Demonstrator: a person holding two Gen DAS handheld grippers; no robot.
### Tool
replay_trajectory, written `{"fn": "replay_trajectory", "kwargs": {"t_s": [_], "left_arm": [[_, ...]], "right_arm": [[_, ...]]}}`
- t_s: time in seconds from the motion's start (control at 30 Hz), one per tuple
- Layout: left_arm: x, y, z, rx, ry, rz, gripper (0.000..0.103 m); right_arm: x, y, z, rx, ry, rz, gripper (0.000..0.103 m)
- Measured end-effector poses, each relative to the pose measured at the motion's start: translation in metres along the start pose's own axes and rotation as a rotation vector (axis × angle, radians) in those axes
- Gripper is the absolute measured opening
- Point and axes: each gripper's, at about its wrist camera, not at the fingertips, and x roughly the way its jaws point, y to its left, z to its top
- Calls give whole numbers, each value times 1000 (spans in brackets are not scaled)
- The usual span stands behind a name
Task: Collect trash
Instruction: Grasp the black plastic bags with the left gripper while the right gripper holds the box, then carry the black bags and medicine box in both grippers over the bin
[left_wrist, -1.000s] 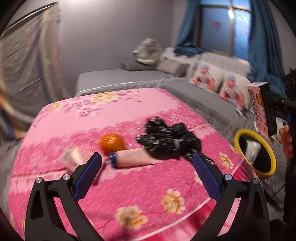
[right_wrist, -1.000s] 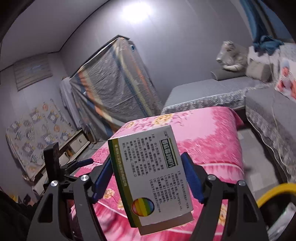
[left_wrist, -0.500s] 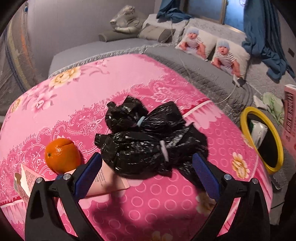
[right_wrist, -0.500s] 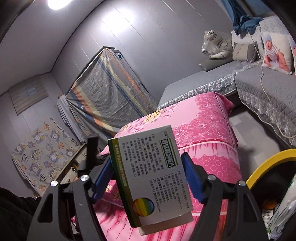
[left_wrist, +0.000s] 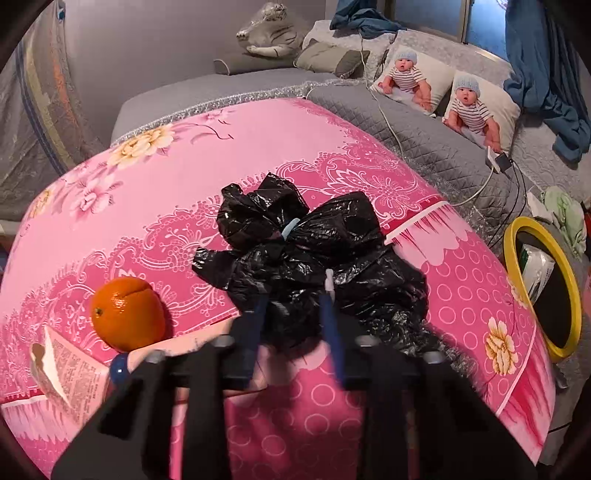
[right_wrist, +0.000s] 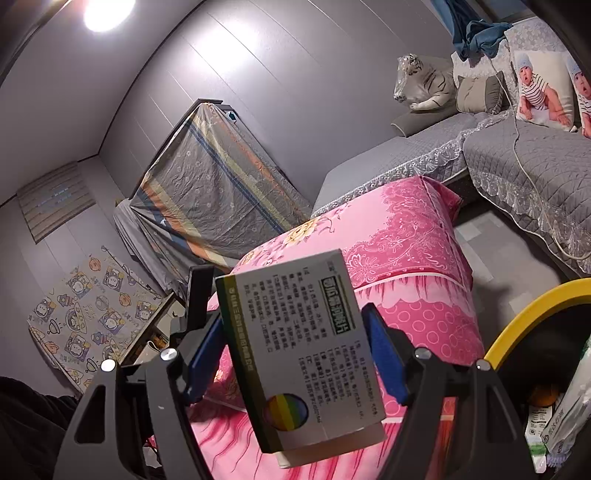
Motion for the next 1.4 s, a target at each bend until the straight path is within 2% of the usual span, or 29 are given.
{"fn": "replay_trajectory", "kwargs": {"t_s": [0.07,0.2,0.47,0.53,0.63,0.8,1.17,1.4], "left_arm": [[-6,0,-1,-2,-6,-7,15],[-28,-1,-3,-12,-39,-42,12],[-112,-16,-18,10,-198,-92,12],[-133,-21,-25,-7,-236,-79,12],[-162,-32,-34,-21,-295,-3,12],[-193,-53,-42,-3,-353,29,12],[-213,-100,-36,70,-413,-44,12],[-202,-138,-20,139,-414,-96,12]], "right_arm": [[-2,4,0,-4,-3,-2,69],[-6,14,0,-22,-10,-4,69],[-18,35,0,-51,-31,-2,69],[-22,39,0,-54,-44,-2,69],[-30,42,1,-37,-70,11,69],[-39,47,4,-28,-93,13,69],[-66,46,10,-39,-165,-21,69],[-93,18,9,-2,-236,-115,69]]}}
